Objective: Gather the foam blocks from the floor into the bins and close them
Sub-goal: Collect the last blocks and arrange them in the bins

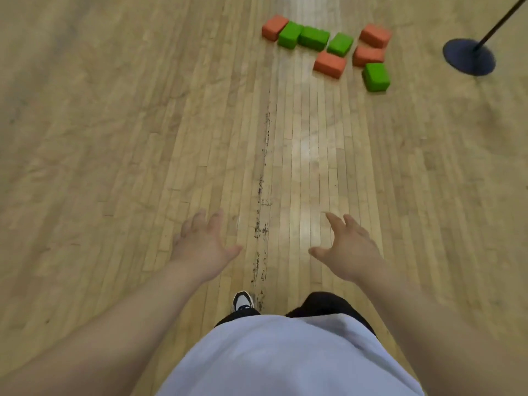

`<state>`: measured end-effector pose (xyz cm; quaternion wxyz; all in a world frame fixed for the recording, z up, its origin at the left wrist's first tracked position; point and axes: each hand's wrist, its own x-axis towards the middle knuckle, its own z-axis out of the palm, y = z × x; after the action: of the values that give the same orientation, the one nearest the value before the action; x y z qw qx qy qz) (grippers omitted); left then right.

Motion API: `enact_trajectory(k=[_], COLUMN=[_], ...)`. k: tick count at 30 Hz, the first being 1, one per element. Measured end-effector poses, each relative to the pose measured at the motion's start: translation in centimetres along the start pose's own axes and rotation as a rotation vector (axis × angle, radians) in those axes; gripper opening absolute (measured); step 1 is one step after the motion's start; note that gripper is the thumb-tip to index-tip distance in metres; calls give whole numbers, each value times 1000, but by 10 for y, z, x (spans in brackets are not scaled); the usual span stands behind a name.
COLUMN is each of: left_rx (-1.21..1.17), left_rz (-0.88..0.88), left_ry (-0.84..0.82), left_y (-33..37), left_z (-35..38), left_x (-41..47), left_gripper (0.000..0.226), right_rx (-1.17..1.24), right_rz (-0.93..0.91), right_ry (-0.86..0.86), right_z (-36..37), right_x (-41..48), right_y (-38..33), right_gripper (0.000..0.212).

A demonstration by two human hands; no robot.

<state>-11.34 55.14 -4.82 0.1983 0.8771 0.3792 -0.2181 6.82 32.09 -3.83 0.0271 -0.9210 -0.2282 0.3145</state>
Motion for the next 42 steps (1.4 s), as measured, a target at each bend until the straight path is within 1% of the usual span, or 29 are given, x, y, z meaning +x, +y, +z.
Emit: enact_trajectory(k=[6,12,15,17,20,22,25,29,33,37,42], left_rx=[28,44,22,22,2,-26,-35,-4,5,45,125], left_rz=[16,-24,-54,-57,-58,-64,-65,-29,21,78,153], left_ry=[22,39,46,42,88,94,100,93,87,51,36], left_y=[21,69,105,131,166,182,198,209,217,220,231], left_z=[-50,-92,-121,-144,-178,-196,-221,-258,-303,-361,-441], left_x=[88,184,236,261,302,330,375,455,556,647,742], left_gripper=[97,98,97,95,94,95,95,95,94,94,93], right_rx=[18,43,36,-9,-54,-92,-70,-24,-1,34,100], right_rz=[6,-31,-60,-75,-106,-122,-131,-92,-32,48,81], right_ry=[14,-7,-23,-40,-19,-7,9,1,15,37,81], right_z=[-46,-104,-152,-186,-239,-272,-304,-331,-357,-397,-454], right_x=[81,187,248,278,327,360,407,474,552,622,694], right_y=[-22,-19,-10,-6,-6,-10,-24,-43,-71,-108,-149], right_gripper=[96,97,97,97,99,98,98,98,98,99,98])
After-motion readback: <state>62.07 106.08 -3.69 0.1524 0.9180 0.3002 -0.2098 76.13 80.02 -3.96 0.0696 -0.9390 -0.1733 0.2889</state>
